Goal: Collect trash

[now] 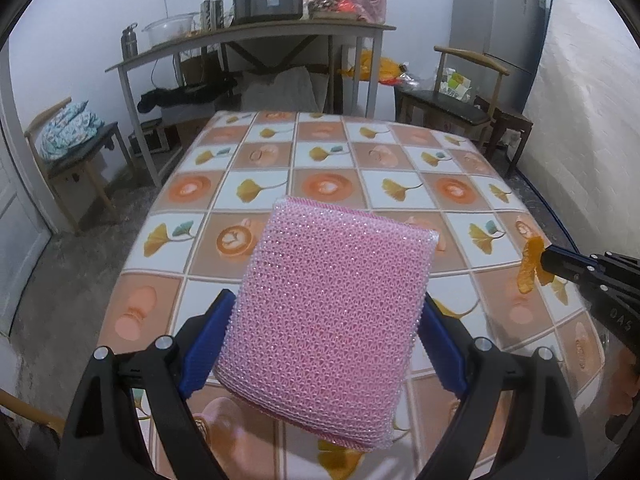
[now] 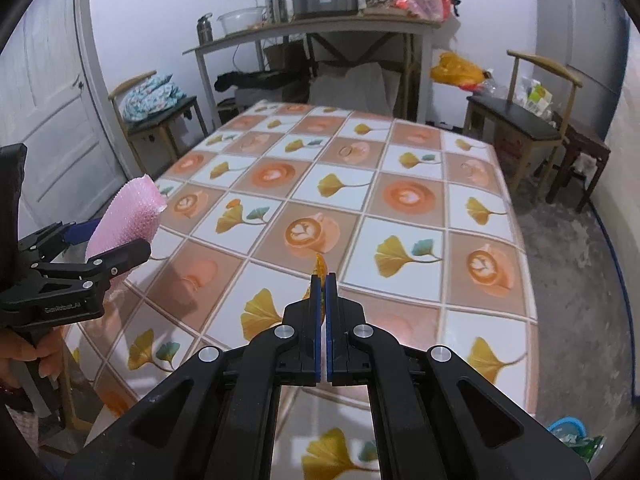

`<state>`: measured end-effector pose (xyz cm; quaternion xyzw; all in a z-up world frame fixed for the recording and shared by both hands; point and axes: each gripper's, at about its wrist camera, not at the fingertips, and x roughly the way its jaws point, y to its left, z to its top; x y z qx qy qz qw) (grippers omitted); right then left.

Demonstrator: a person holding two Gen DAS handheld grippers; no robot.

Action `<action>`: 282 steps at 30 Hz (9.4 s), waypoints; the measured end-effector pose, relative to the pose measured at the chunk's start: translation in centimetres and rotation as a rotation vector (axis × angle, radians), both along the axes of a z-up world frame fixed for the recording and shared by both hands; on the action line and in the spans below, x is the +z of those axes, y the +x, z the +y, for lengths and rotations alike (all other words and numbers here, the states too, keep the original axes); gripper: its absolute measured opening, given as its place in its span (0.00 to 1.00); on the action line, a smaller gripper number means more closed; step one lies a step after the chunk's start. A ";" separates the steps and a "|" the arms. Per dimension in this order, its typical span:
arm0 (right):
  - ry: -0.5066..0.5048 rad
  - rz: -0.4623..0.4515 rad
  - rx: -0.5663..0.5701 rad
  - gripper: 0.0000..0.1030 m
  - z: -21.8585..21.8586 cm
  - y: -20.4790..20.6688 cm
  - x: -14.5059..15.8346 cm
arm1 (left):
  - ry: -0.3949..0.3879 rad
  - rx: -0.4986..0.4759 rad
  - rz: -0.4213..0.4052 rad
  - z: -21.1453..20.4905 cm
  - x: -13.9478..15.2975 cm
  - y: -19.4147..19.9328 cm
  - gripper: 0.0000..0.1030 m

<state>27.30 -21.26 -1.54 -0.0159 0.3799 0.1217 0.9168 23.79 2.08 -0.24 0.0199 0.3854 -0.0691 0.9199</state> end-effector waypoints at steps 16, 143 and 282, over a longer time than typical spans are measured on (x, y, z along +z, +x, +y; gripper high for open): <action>0.088 -0.116 -0.311 0.00 -13.9 -9.9 3.5 | -0.100 -0.293 -0.011 -11.6 4.7 -2.5 0.84; -0.126 -0.057 -0.863 0.92 -7.3 -25.9 -2.9 | 0.082 -0.089 -0.009 -10.8 -0.1 -18.1 0.94; -0.081 0.031 -0.839 0.92 -8.1 -25.0 -4.2 | 0.162 -0.036 0.151 -9.7 -2.9 -15.4 0.94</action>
